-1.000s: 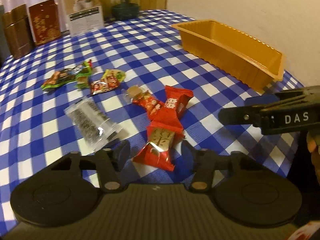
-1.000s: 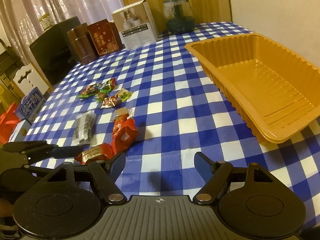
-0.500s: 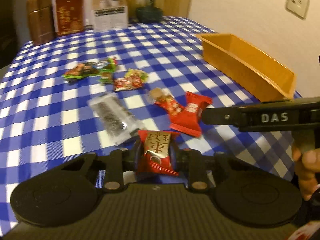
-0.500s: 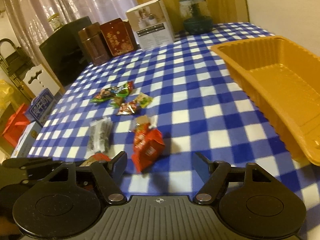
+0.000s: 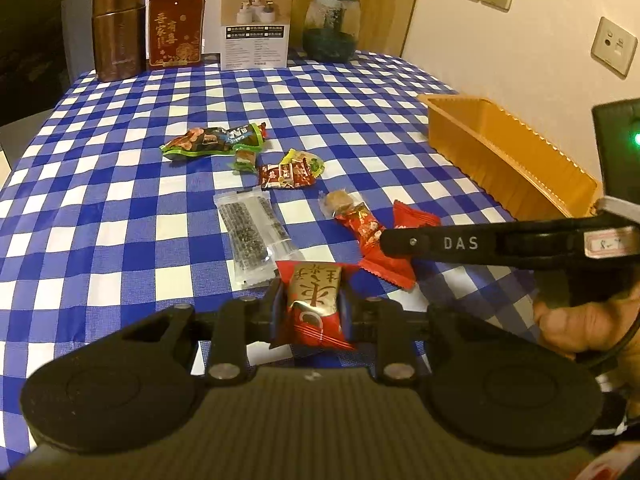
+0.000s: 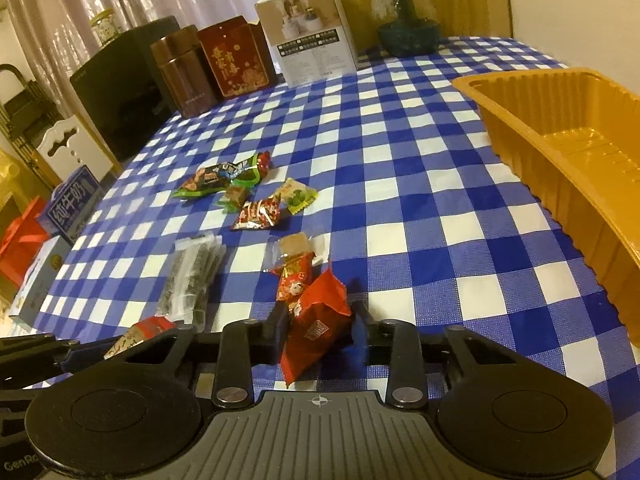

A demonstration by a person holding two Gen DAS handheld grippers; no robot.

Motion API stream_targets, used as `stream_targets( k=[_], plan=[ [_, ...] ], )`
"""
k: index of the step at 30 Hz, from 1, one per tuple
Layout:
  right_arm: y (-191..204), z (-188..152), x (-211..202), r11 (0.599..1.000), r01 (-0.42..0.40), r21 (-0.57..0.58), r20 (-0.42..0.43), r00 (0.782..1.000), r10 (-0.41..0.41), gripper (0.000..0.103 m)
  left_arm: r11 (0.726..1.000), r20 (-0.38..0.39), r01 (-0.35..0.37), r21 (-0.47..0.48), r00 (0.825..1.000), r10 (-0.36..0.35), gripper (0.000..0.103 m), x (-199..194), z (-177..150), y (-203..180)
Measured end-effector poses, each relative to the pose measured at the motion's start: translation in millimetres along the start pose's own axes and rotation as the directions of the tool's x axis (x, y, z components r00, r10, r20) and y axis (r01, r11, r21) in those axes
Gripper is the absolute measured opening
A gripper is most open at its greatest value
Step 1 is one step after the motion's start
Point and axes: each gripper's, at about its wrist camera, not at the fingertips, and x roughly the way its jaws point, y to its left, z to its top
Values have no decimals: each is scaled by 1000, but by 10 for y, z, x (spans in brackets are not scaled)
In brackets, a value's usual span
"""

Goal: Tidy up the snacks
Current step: 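Grasp a red wrapped candy with the left tool while the right tool grasps a red snack packet, then carry both held red snacks over the orange tray with both tools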

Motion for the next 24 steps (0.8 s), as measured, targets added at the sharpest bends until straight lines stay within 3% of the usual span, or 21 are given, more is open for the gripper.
stream_targets(
  k=[5,14,24],
  plan=[
    [-14,-37,-144,1000,12,8,21,1000,-12,25,1000,5,-4,-3,1000,4,25,-38,17,-56],
    [-81,-17,-586,1000,26,17,77,997,-28,24,1000,26,3,2,1000,-3,25,-167,102,-323],
    [-463,191,-1297,993,91,72,205,973,-104,24,996,83,75,41,993,-79,25,-207,396,-912]
  ],
)
